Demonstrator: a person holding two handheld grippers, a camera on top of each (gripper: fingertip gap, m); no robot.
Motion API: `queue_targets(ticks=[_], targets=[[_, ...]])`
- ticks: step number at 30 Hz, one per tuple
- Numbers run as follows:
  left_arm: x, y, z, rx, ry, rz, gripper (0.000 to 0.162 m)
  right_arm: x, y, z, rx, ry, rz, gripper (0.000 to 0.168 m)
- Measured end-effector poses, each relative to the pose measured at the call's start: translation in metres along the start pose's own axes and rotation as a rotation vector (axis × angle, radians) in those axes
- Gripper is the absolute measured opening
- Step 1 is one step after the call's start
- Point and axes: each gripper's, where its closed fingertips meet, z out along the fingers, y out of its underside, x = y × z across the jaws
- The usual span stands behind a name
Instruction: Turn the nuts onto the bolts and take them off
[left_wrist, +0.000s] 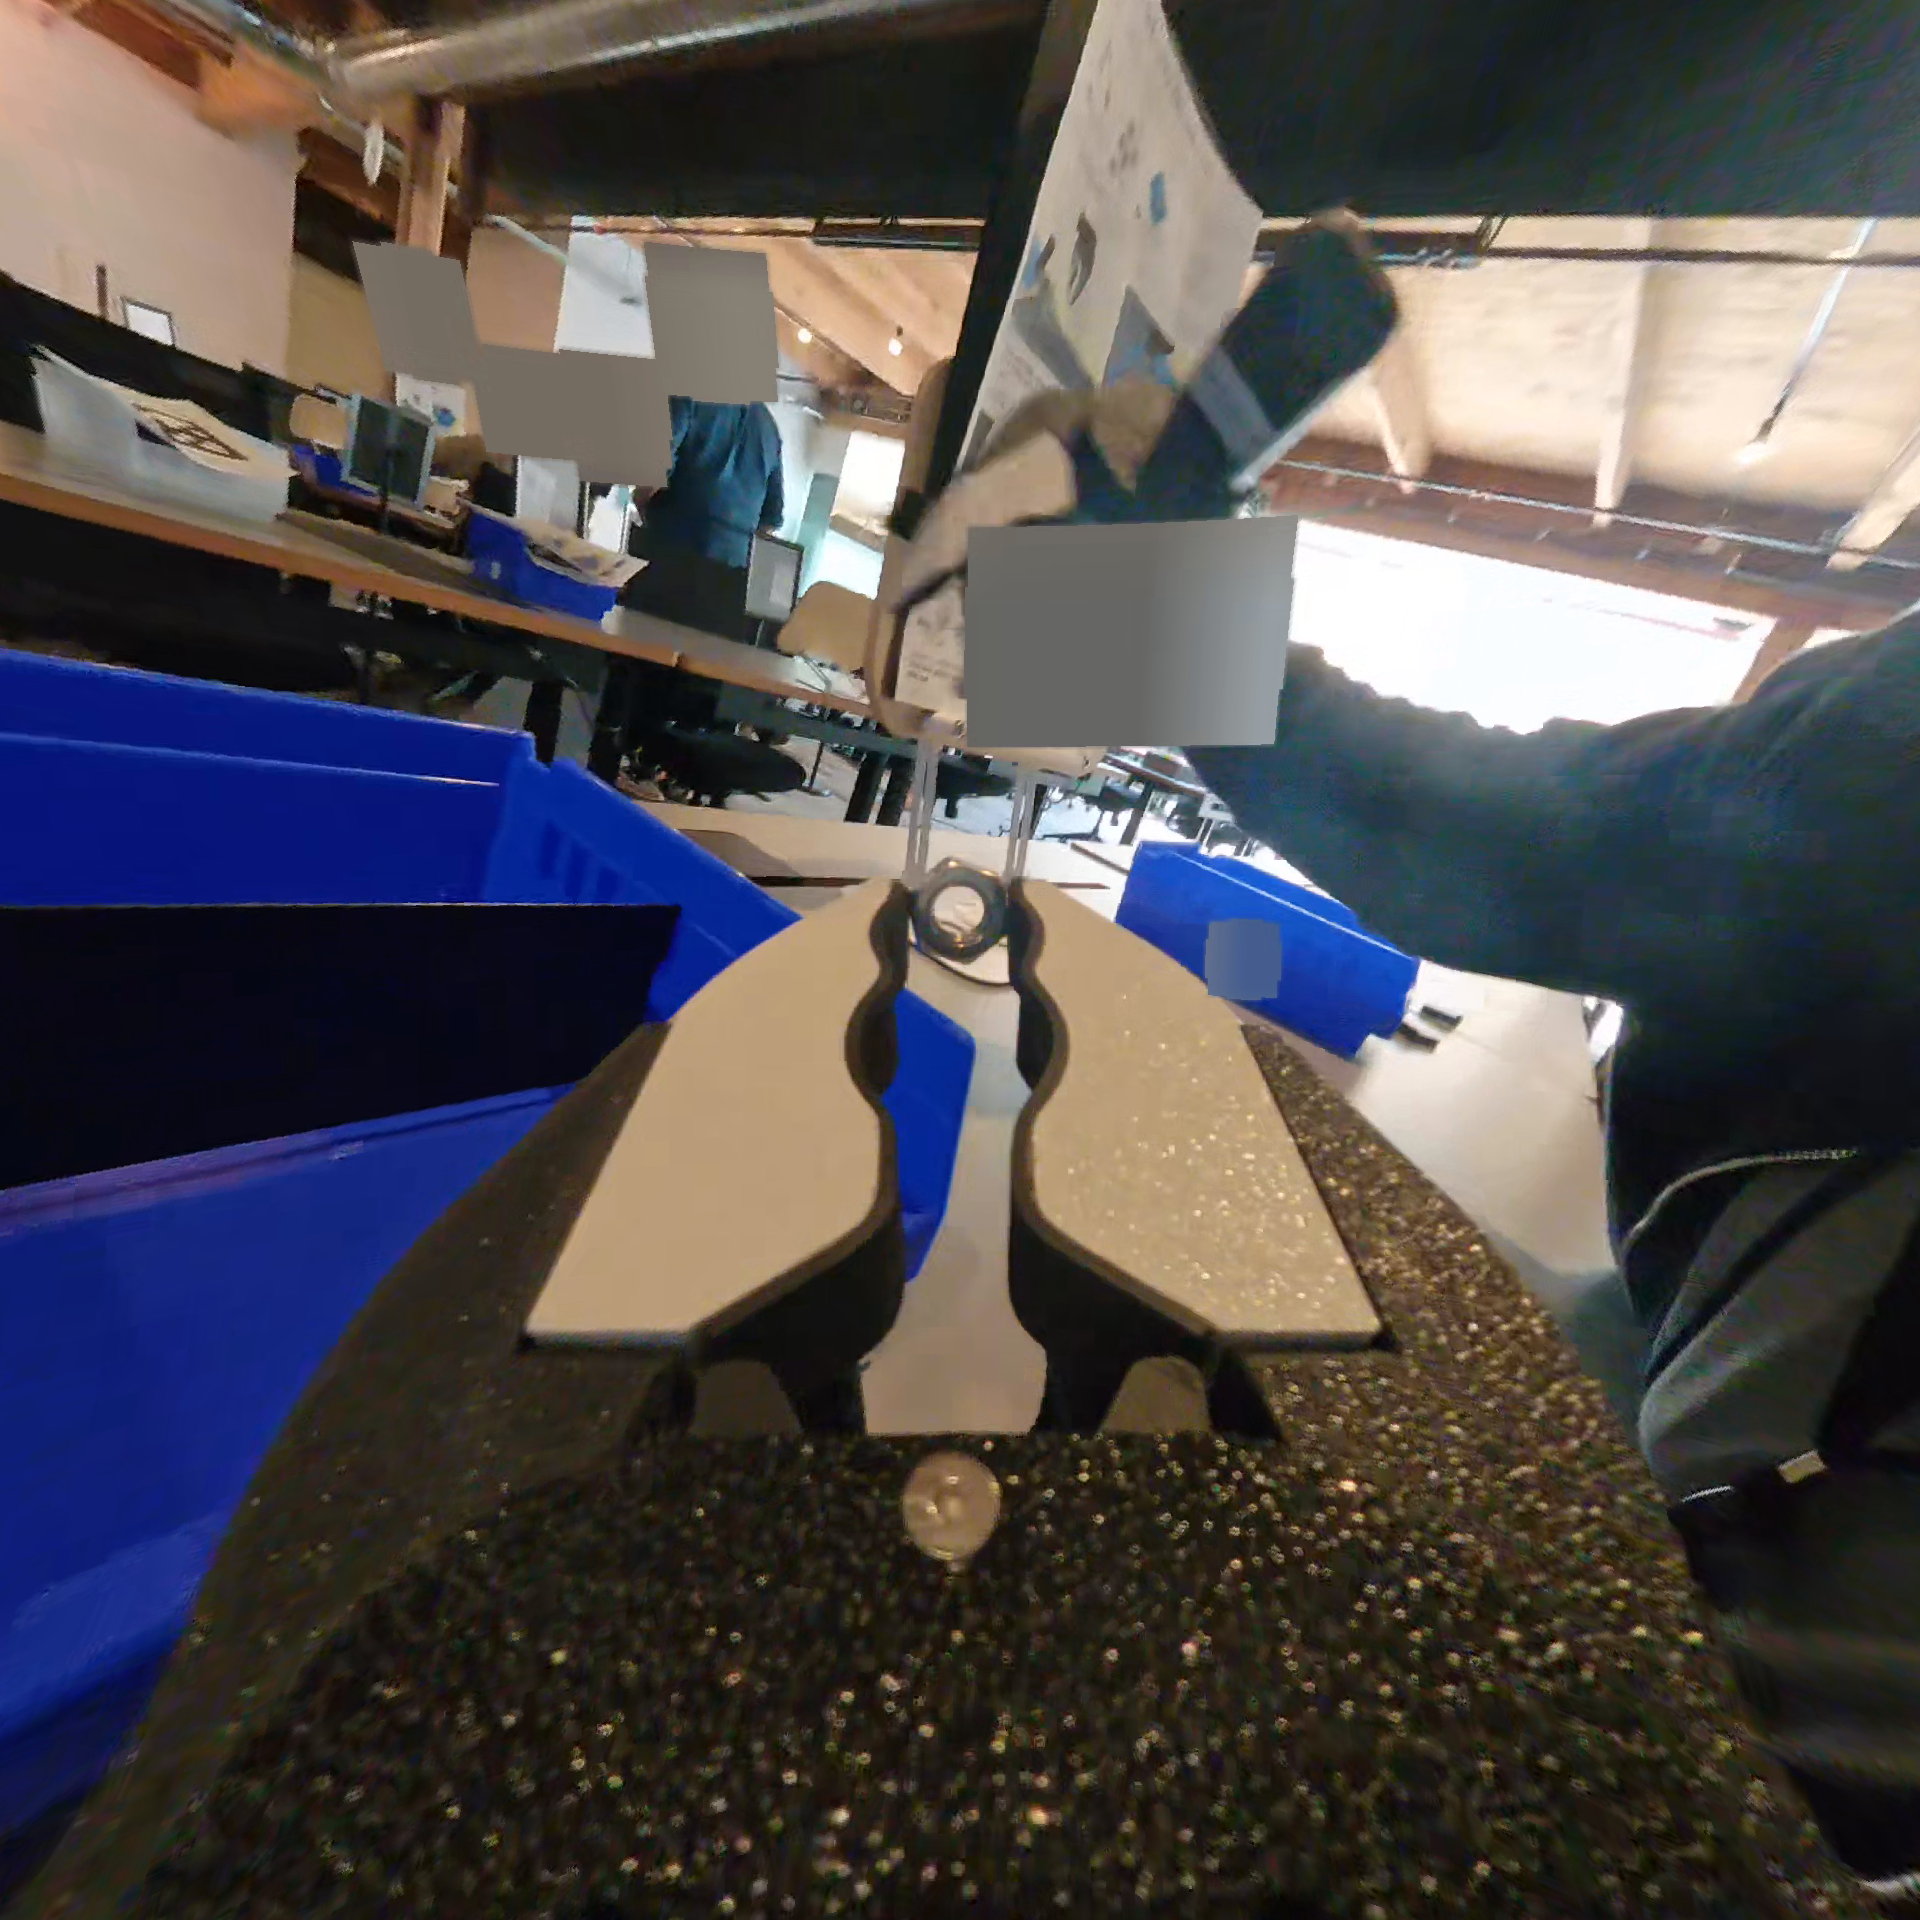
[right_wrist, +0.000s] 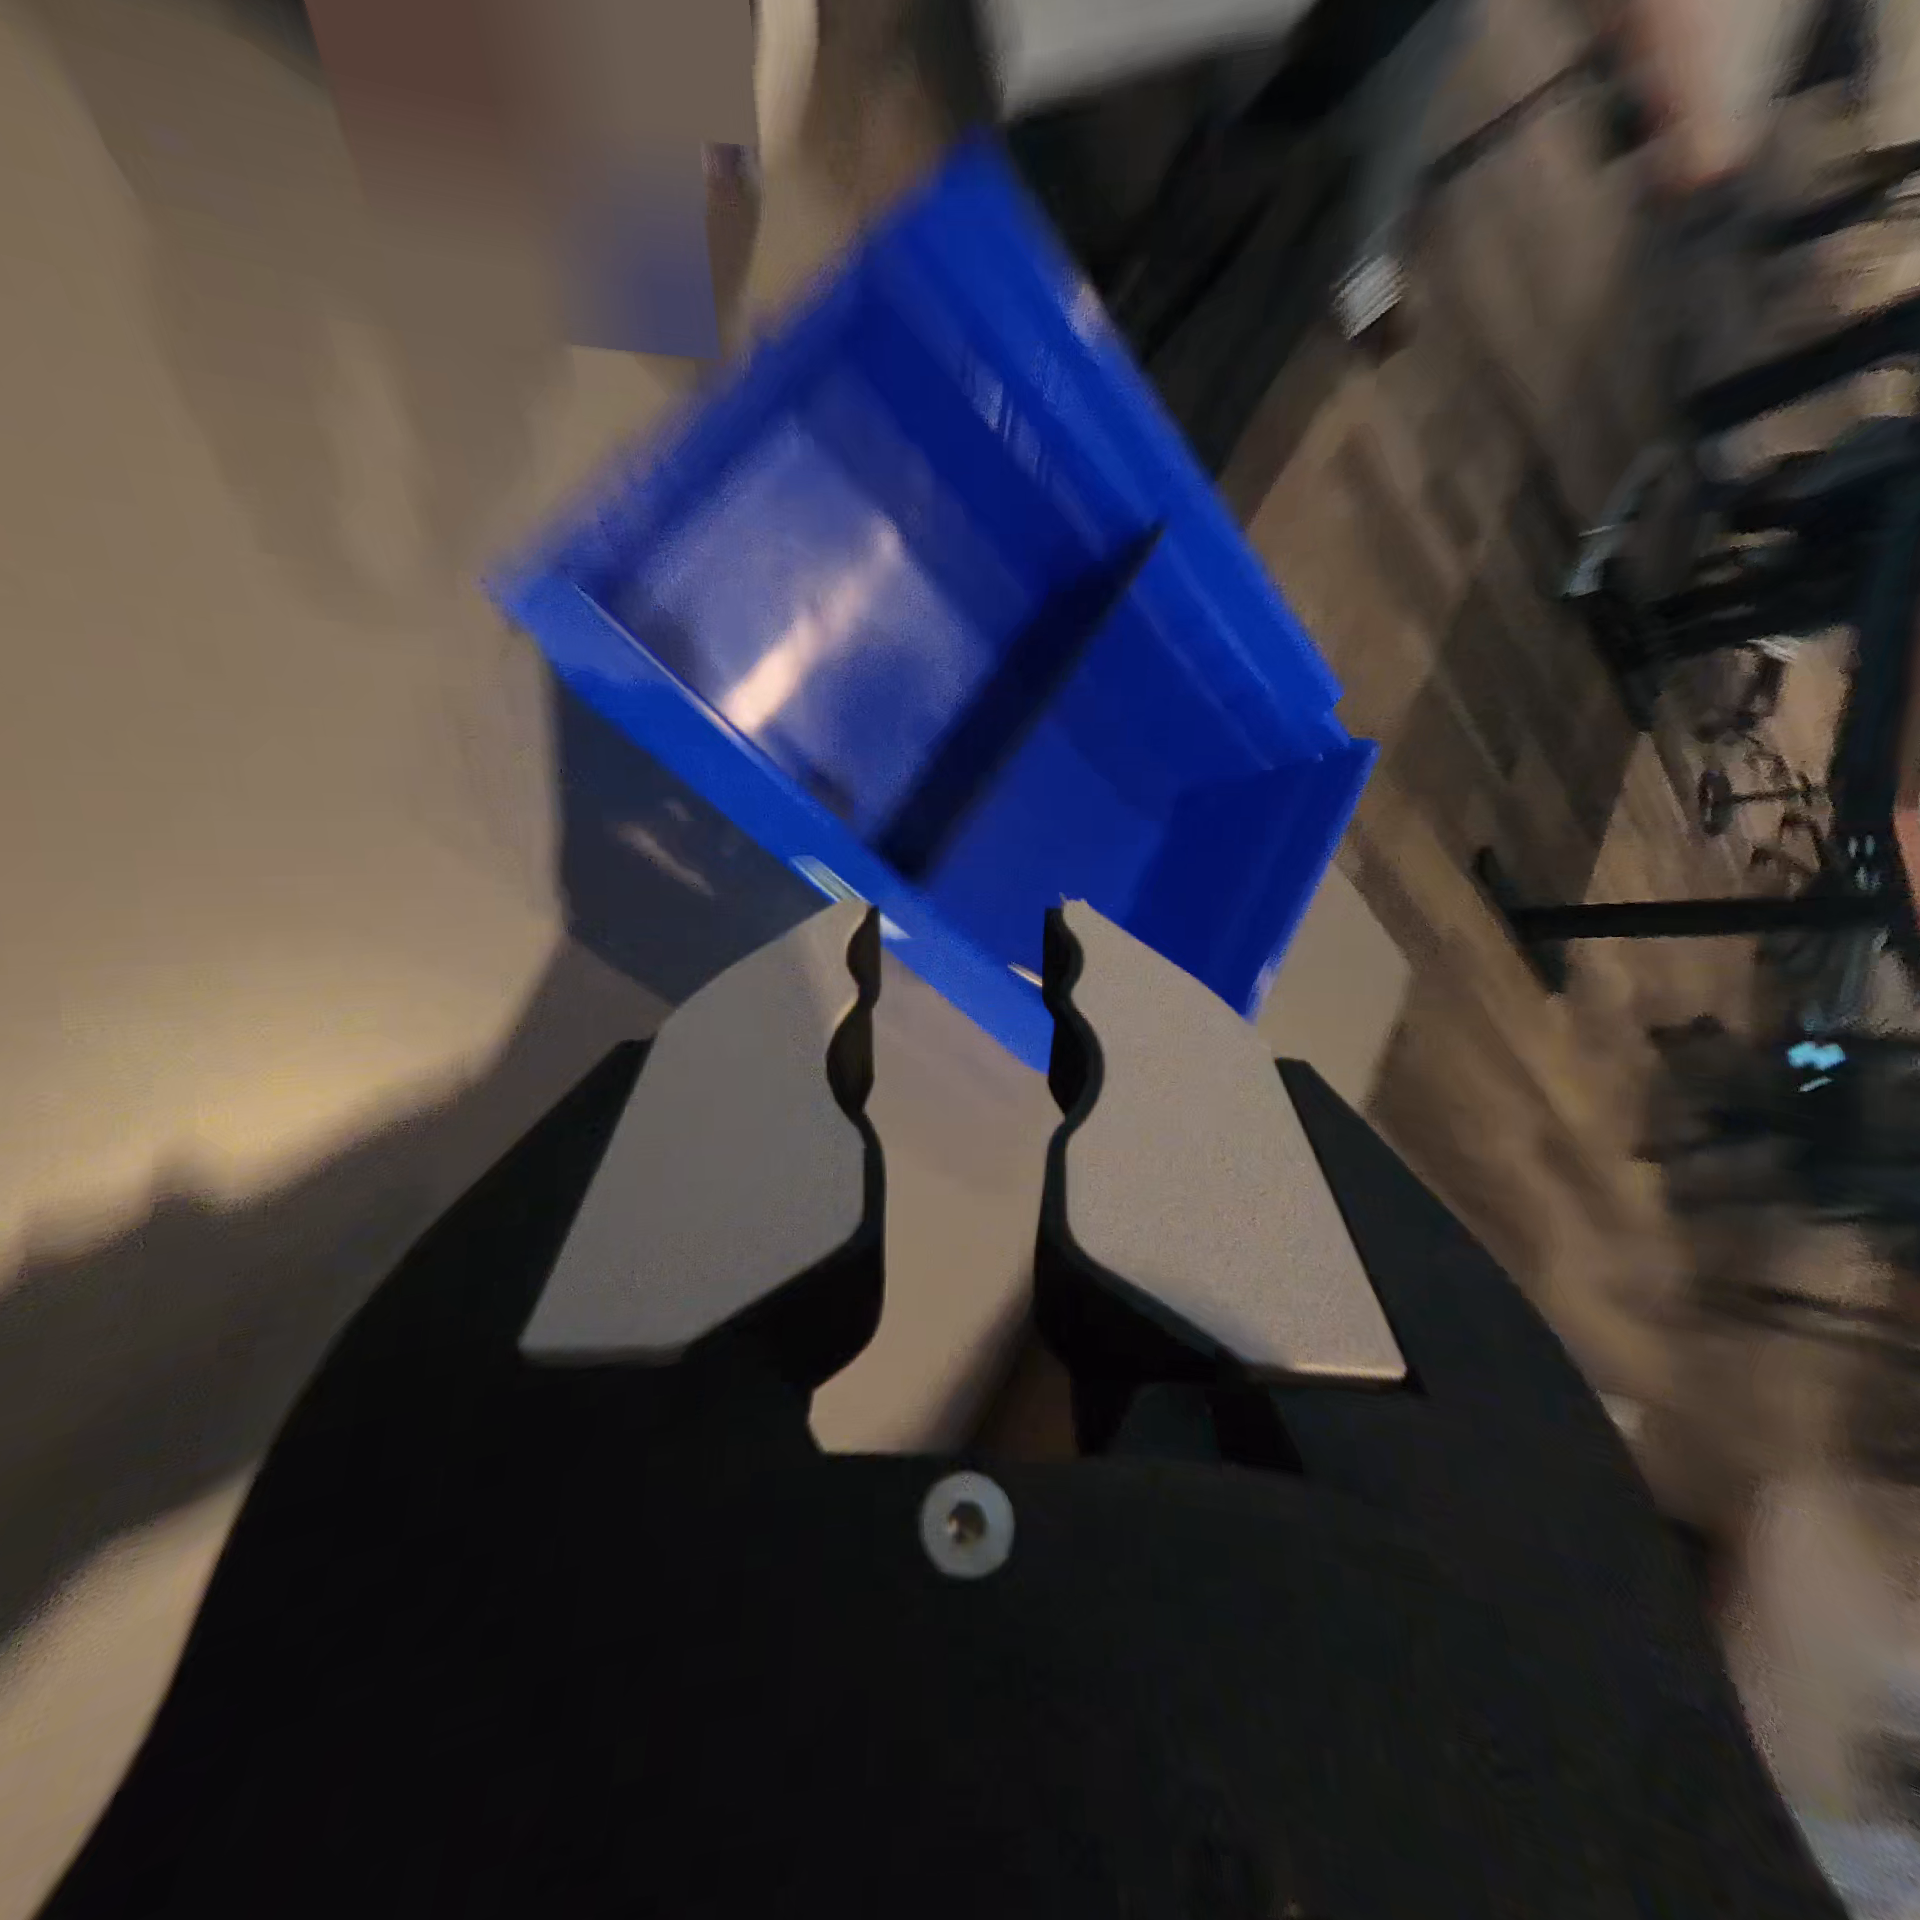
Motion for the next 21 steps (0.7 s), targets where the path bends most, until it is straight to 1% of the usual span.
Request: queue_targets(ticks=[2, 5, 7, 9, 11, 14, 16, 21], targets=[[-0.003, -0.001, -0.004, 0.000, -0.016, -0.009, 0.018, 0.025, 0.010, 0.029, -0.129, -0.082, -0.157, 0.027], [-0.004, -0.005, -0.009, 0.020, -0.033, 0.008, 0.018, 0.052, 0.025, 0.072, -0.260, -0.213, -0.338, 0.025], [-0.003, -0.009, -0.013, 0.042, -0.026, 0.003, 0.018, 0.060, 0.044, 0.100, -0.366, -0.320, -0.425, 0.023], [-0.004, -0.009, -0.016, 0.044, -0.026, -0.007, 0.018, 0.058, 0.065, 0.125, -0.468, -0.432, -0.493, 0.020], [-0.005, -0.008, -0.017, 0.040, -0.036, -0.005, 0.018, 0.055, 0.085, 0.145, -0.550, -0.507, -0.564, 0.020], [-0.003, -0.009, -0.017, 0.041, -0.026, -0.005, 0.018, 0.045, 0.108, 0.164, -0.620, -0.599, -0.619, 0.018], [-0.004, -0.007, -0.016, 0.031, -0.028, -0.011, 0.018, 0.042, 0.121, 0.171, -0.654, -0.622, -0.645, 0.018], [-0.001, -0.010, -0.017, 0.047, -0.004, -0.025, 0.018, 0.040, 0.132, 0.180, -0.681, -0.645, -0.699, 0.018]])
